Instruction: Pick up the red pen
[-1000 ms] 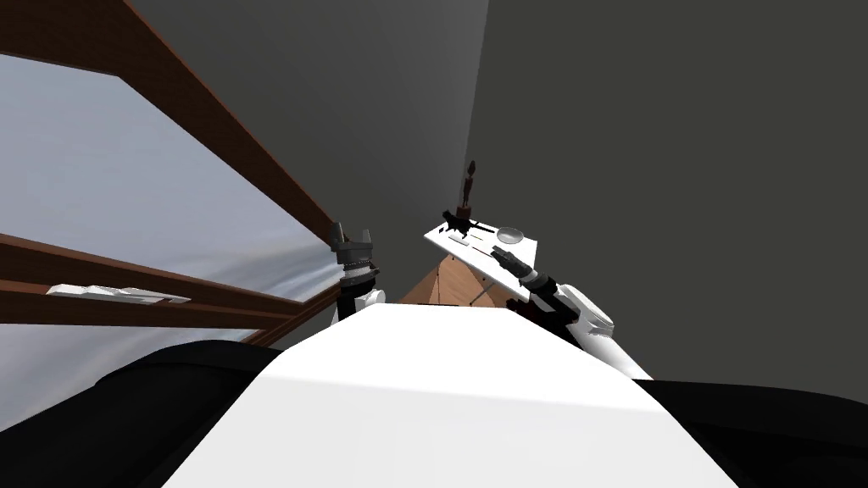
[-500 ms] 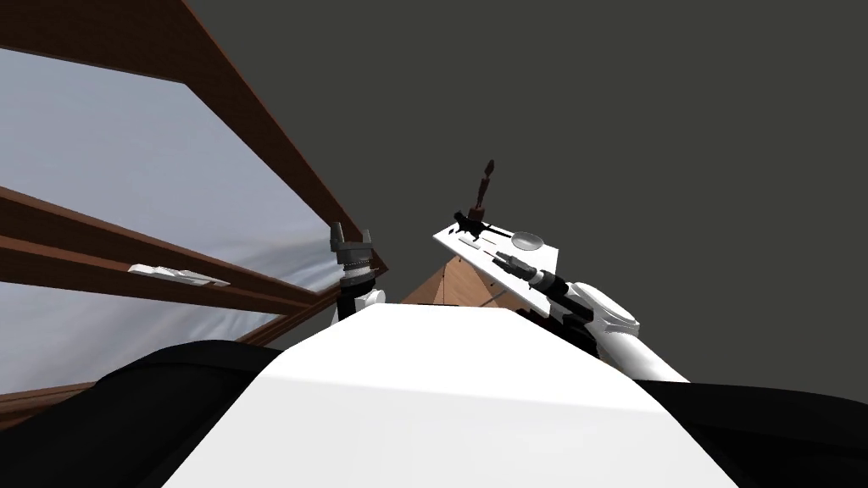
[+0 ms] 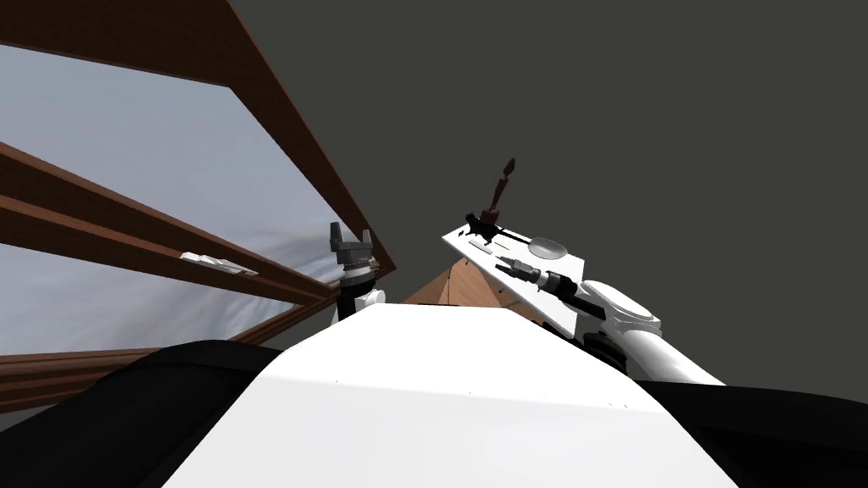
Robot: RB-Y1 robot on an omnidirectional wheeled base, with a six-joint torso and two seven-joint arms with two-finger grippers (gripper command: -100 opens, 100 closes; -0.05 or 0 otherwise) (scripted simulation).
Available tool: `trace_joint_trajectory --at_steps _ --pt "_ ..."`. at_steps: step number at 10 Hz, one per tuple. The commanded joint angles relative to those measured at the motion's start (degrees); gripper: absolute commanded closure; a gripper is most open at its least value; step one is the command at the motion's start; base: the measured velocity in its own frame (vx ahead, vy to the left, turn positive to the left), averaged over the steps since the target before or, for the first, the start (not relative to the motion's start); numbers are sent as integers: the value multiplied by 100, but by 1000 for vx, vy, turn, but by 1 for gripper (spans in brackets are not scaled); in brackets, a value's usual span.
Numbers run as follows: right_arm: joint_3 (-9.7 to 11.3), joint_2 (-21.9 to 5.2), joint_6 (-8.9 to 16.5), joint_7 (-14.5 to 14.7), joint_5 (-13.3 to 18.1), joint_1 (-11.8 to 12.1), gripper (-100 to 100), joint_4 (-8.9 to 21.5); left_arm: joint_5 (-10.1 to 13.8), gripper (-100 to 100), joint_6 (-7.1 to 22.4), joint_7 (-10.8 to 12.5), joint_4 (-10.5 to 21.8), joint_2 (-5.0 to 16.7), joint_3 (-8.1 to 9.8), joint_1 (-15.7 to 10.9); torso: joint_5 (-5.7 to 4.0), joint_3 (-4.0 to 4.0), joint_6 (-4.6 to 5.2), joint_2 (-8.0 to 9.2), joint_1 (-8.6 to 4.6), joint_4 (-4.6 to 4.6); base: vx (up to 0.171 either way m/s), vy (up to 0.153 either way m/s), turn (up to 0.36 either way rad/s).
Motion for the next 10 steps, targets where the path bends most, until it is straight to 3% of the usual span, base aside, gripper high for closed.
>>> trace_joint_trajectory --at_steps 1,2,3,4,6,7,8,9,10 --pt "23 -33 -83 31 45 -79 -100 263 0 0 0 0 0 0 0 0 0 0 0 0 0 0 16 18 -20" --pt "47 -275 -169 5 308 -111 -100 471 0 0 0 0 0 0 0 0 -3 5 3 8 -12 2 31 50 211" --pt "47 -275 -169 5 308 -111 -100 577 0 0 0 0 0 0 0 -1 -1 3 -4 5 -5 2 41 40 153" --pt "79 -509 -246 -24 546 -137 -100 707 0 0 0 0 0 0 0 0 -1 2 0 2 -6 1 53 45 248" --pt "79 -509 -246 -24 571 -137 -100 894 0 0 0 0 0 0 0 0 -2 -2 1 -4 -7 -1 39 30 49" --pt "121 -735 -313 -57 831 -157 -100 1081 0 0 0 0 0 0 1 0 -3 4 5 7 -11 1 29 54 223" --pt "121 -735 -313 -57 831 -157 -100 1214 0 0 0 0 0 0 0 -1 -1 3 -4 5 -2 1 34 38 144" --pt "172 -951 -370 -91 1075 -170 -100 1487 0 0 0 0 0 0 0 0 -1 3 2 5 -7 1 58 43 237" --pt "172 -951 -370 -91 1088 -170 -100 1533 0 0 0 0 0 0 0 0 -1 -1 -3 -3 -4 0 62 33 112"
